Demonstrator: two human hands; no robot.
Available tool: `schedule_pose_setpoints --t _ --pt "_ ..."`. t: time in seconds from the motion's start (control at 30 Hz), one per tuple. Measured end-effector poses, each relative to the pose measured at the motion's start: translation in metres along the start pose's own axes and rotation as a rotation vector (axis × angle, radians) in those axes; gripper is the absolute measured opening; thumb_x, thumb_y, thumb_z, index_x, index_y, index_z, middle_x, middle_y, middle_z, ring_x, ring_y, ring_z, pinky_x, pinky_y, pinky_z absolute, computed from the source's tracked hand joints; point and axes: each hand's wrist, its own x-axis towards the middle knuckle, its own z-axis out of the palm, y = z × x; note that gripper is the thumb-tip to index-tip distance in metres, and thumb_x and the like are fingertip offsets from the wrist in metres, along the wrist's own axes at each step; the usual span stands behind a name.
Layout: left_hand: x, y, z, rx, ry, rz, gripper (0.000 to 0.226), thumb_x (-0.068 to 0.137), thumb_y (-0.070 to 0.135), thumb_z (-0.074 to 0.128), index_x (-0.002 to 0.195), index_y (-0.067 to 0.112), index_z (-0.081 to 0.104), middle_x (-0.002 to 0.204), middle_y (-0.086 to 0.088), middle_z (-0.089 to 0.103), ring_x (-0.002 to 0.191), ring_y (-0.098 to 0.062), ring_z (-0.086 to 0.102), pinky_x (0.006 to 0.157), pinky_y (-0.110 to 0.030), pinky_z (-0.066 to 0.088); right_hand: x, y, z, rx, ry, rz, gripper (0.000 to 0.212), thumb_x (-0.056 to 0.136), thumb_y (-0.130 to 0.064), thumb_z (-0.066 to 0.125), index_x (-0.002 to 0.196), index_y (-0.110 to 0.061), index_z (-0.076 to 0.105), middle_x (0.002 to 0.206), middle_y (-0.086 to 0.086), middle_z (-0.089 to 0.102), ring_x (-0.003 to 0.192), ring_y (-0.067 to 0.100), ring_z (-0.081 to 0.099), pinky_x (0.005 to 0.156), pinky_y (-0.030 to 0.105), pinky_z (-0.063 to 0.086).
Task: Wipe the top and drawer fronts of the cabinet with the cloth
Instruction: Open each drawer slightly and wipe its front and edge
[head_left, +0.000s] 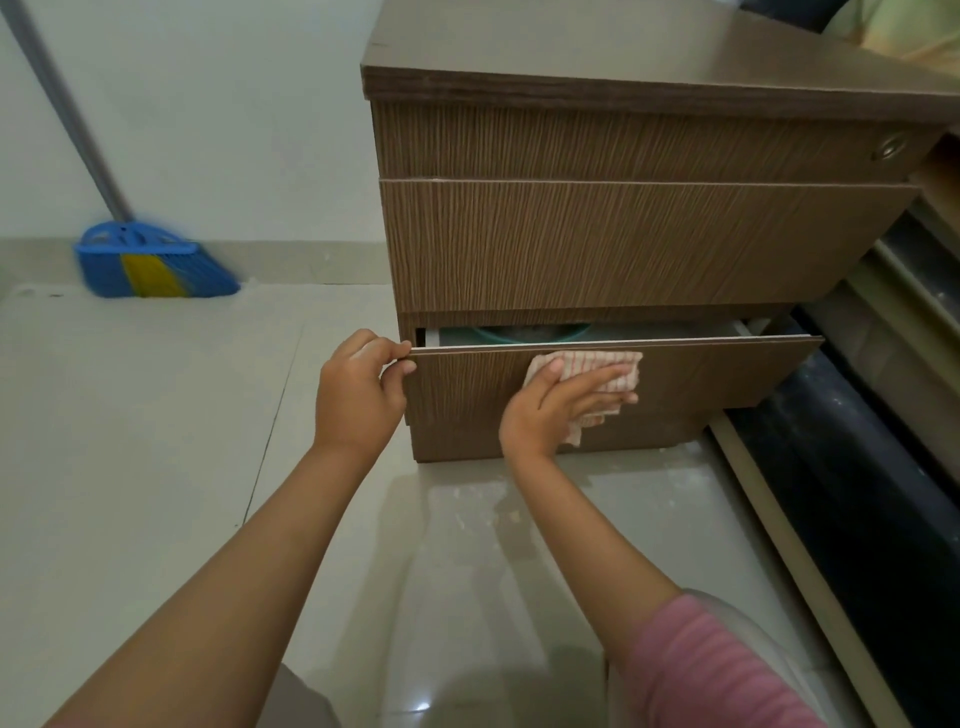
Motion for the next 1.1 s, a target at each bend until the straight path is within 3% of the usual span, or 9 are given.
schedule_pose_setpoints --t 0.13,0.27,0.37,0.47,0.57,0.73,0.83,0.97,1.1 --pt "0.006 -0.003 -0.004 -0.041 -0.026 -0.007 0.005 0.077 0.002 0.071 0.082 0.001 0.070 0.077 -0.009 0.065 0.068 -0.012 0.055 0.064 -0.011 0.039 -0.021 -0.014 0.016 -0.005 -0.058 -0.151 0.075 0.095 -0.040 0.029 0.143 -0.013 -0.022 0.144 0.019 -0.040 0.132 0.024 -0.040 0.108 0.043 -0.021" --pt "0.009 -0.006 -0.004 -0.065 -0.039 -0.018 0.007 0.073 0.001 0.073 0.080 0.002 0.071 0.075 -0.007 0.065 0.065 -0.008 0.052 0.063 -0.002 0.036 -0.049 -0.001 0.041 -0.042 -0.129 -0.213 0.077 0.095 -0.042 0.030 0.144 -0.011 -0.020 0.143 0.017 -0.043 0.131 0.032 -0.042 0.110 0.060 -0.010" --pt "0.011 -0.008 -0.003 -0.082 -0.036 -0.026 0.007 0.073 0.001 0.074 0.079 0.002 0.072 0.074 -0.005 0.065 0.064 -0.008 0.051 0.062 -0.003 0.036 -0.055 0.023 0.045 -0.075 -0.132 -0.166 0.079 0.093 -0.048 0.028 0.143 -0.015 -0.023 0.142 0.015 -0.044 0.133 0.033 -0.039 0.110 0.065 0.003" --pt "0.010 -0.011 -0.003 -0.110 -0.038 -0.039 0.007 0.073 0.002 0.074 0.080 0.004 0.072 0.075 -0.002 0.064 0.065 -0.001 0.052 0.062 -0.002 0.037 -0.044 0.040 0.034 -0.079 -0.106 -0.097 0.079 0.094 -0.047 0.029 0.144 -0.014 -0.022 0.143 0.018 -0.042 0.135 0.035 -0.035 0.112 0.060 0.013" --pt "0.009 -0.011 -0.005 -0.144 -0.059 -0.049 0.010 0.074 0.004 0.074 0.083 0.005 0.073 0.075 0.001 0.062 0.067 0.003 0.053 0.062 -0.003 0.038 -0.027 0.038 0.022 -0.074 -0.054 -0.086 0.077 0.095 -0.040 0.031 0.145 -0.010 -0.019 0.144 0.022 -0.039 0.136 0.036 -0.032 0.113 0.059 0.007" --pt "0.015 -0.012 -0.011 -0.168 -0.096 -0.062 0.011 0.075 0.004 0.073 0.085 0.006 0.074 0.077 -0.008 0.067 0.069 -0.016 0.060 0.066 -0.028 0.052 -0.031 0.013 0.031 0.000 -0.032 -0.140 0.075 0.095 -0.038 0.030 0.144 -0.010 -0.020 0.144 0.021 -0.039 0.135 0.033 -0.036 0.111 0.049 -0.014" --pt "0.017 -0.011 -0.012 -0.163 -0.118 -0.071 0.011 0.075 0.003 0.072 0.085 0.006 0.074 0.077 -0.008 0.067 0.069 -0.018 0.060 0.067 -0.030 0.051 -0.054 0.004 0.050 -0.010 -0.073 -0.241 0.076 0.096 -0.038 0.032 0.145 -0.007 -0.017 0.144 0.022 -0.039 0.132 0.034 -0.039 0.109 0.046 -0.021" --pt "0.017 -0.011 -0.010 -0.166 -0.103 -0.067 0.011 0.076 0.001 0.070 0.085 0.007 0.074 0.078 -0.006 0.067 0.069 -0.013 0.059 0.066 -0.021 0.050 -0.081 0.019 0.071 -0.079 -0.130 -0.299 0.076 0.096 -0.041 0.031 0.144 -0.001 -0.013 0.143 0.028 -0.037 0.133 0.039 -0.037 0.111 0.045 -0.019" --pt "0.013 -0.014 -0.006 -0.162 -0.064 -0.020 0.010 0.076 0.003 0.071 0.085 0.008 0.073 0.076 -0.003 0.065 0.067 -0.006 0.057 0.063 -0.016 0.048 -0.078 0.054 0.072 -0.186 -0.120 -0.317 0.075 0.097 -0.044 0.027 0.144 -0.001 -0.013 0.143 0.027 -0.037 0.134 0.044 -0.032 0.113 0.057 -0.005"
